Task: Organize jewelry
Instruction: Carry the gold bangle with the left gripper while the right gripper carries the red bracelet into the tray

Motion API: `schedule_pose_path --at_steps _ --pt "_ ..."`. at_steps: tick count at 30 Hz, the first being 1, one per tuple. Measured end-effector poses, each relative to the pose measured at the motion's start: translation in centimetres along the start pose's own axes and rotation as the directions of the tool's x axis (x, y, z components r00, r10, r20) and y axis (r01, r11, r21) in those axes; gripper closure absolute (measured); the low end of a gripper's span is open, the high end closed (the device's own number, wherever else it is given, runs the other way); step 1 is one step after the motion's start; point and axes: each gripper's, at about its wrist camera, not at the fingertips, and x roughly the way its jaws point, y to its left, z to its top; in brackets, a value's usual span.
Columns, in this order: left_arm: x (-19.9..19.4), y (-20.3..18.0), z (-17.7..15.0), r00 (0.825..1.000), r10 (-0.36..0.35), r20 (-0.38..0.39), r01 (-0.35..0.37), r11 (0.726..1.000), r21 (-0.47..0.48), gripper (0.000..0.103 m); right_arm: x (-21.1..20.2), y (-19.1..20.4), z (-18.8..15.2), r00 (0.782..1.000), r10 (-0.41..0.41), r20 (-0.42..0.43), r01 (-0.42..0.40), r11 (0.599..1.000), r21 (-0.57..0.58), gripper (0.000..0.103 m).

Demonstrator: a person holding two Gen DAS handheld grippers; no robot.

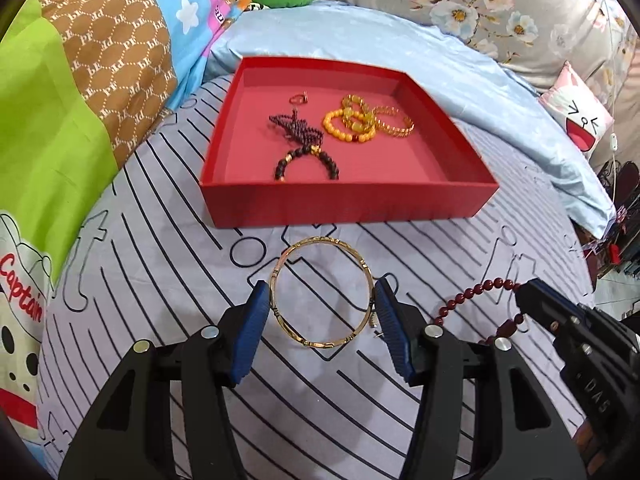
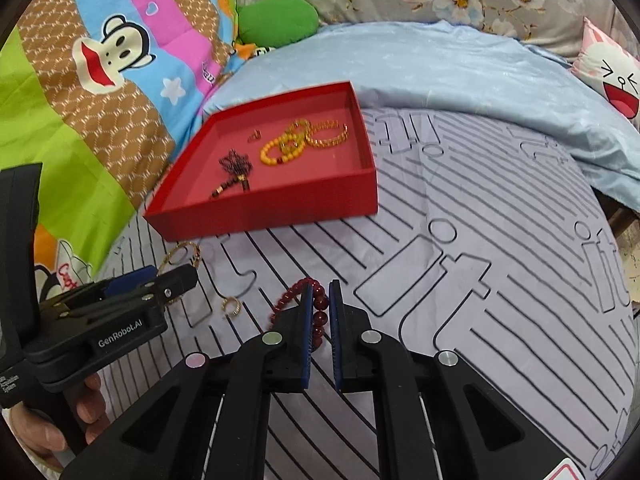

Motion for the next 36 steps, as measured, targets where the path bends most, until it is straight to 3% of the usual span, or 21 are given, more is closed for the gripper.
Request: schedule_pose_path --at_steps 4,5,12,16,19,20,21,29,36 --pt "-1.3 0.4 1.0 1.0 -0.017 0.016 0.017 1.0 -0.012 0.052 -1.3 0.3 1.5 0.999 0.0 0.037 0.0 1.0 -0.013 0.095" --pt "-1.7 0.5 1.3 1.0 -0.022 0.023 0.022 1.0 -0.013 0.052 -1.6 0.3 1.7 0.999 0.003 0.044 -0.003 1.0 -0.015 0.102" --pt "-3.6 0.5 4.9 0.996 -0.032 0.089 0.032 0.999 0.0 0.052 -2.9 0.8 6.2 0.991 0.003 0.133 0.004 0.999 -0.051 0.102" --pt "-4.5 0.9 6.3 0.992 -0.029 0.123 0.03 1.0 -0.008 0.052 -2.5 0.4 7.1 0.99 0.008 0.138 -0.001 0.999 -0.045 0.102" --pt "-4.4 1.2 6.2 0.992 -0.031 0.122 0.032 0.999 -0.013 0.051 -1.1 -0.5 5.6 0.996 -0.007 0.086 0.009 1.0 -0.022 0.084" --pt "-4.3 1.2 6.1 0.993 -0.029 0.118 0.031 0.999 -0.014 0.051 -0.3 -0.9 4.9 0.998 -0.013 0.063 0.014 1.0 -0.009 0.07" --pt "-4.1 1.2 5.9 0.993 -0.028 0.112 0.03 0.999 -0.015 0.051 0.4 -1.4 4.0 0.999 -0.027 0.038 0.027 1.0 0.0 0.068" --pt "-2.4 0.7 3.8 0.998 -0.042 0.056 0.043 0.999 -0.017 0.051 5.0 -3.8 0.0 0.99 -0.101 -0.102 0.103 0.995 0.008 0.073" --pt "-1.8 0.1 3.2 0.998 -0.047 0.039 0.047 0.999 -0.007 0.051 5.7 -3.9 -0.8 0.986 -0.14 -0.092 0.138 0.99 -0.03 0.096"
